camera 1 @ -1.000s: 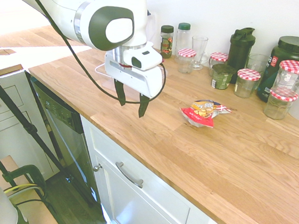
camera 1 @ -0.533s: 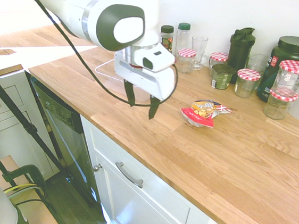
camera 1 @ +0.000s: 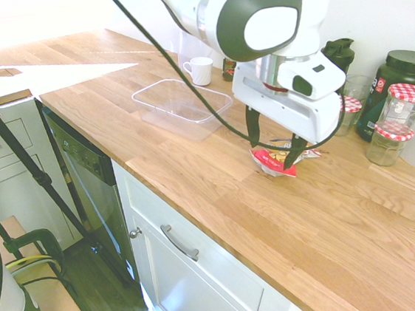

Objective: Put the chip bag into the container

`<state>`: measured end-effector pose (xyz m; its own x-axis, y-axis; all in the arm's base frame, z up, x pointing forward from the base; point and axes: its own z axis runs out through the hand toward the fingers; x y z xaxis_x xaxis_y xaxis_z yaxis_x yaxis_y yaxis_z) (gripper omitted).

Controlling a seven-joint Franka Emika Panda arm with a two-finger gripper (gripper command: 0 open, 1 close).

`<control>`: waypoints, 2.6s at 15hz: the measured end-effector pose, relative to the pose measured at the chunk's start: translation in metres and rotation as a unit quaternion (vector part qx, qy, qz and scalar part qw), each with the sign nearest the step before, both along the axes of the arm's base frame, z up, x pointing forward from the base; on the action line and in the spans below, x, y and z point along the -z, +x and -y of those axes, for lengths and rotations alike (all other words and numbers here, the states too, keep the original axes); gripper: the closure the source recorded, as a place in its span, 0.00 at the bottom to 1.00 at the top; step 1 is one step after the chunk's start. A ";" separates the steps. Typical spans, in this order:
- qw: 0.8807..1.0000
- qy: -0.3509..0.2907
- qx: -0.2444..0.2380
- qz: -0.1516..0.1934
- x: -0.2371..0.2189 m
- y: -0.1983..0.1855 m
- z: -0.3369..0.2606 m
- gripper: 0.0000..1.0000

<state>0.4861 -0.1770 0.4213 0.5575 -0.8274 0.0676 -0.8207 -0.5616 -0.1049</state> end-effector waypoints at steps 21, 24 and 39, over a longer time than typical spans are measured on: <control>0.999 0.026 -0.046 -0.005 0.048 0.055 0.012 1.00; 0.998 0.025 -0.053 -0.002 0.044 0.057 0.003 1.00; 0.992 -0.042 -0.092 0.075 -0.119 0.006 -0.227 1.00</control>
